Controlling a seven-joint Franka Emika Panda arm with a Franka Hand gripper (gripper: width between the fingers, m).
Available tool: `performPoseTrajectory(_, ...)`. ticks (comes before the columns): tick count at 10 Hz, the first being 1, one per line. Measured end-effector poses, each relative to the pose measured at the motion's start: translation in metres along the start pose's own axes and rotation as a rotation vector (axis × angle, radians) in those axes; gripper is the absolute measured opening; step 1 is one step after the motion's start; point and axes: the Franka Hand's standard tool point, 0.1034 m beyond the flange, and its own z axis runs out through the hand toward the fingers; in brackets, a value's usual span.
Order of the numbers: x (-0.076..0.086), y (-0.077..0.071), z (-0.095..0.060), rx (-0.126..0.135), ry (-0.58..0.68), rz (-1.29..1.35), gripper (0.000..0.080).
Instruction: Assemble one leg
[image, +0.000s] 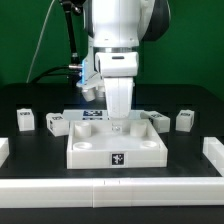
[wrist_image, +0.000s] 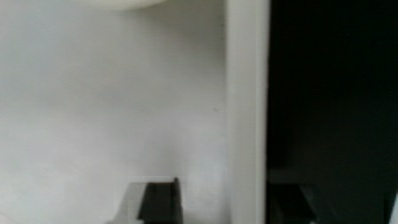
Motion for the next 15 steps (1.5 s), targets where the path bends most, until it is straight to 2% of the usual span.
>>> performPoseTrajectory(1,0.0,0.0,0.0,0.0,0.0,0.0,0.0081)
performPoseTrajectory(2,0.0,0.0,0.0,0.001,0.0,0.002,0.0059)
performPoseTrajectory(10,0.0,0.0,0.0,0.001,0.0,0.002,0.006)
performPoseTrajectory(11,0.003,0.004,0.0,0.022,-0.004,-0.013,0.006)
performPoseTrajectory(12,0.007,0.013,0.001,0.03,-0.005,-0.026,0.006)
performPoseTrajectory(14,0.014,0.025,0.001,0.02,0.0,-0.037,0.006)
performPoseTrajectory(15,0.019,0.034,0.001,0.031,0.001,-0.045,0.006)
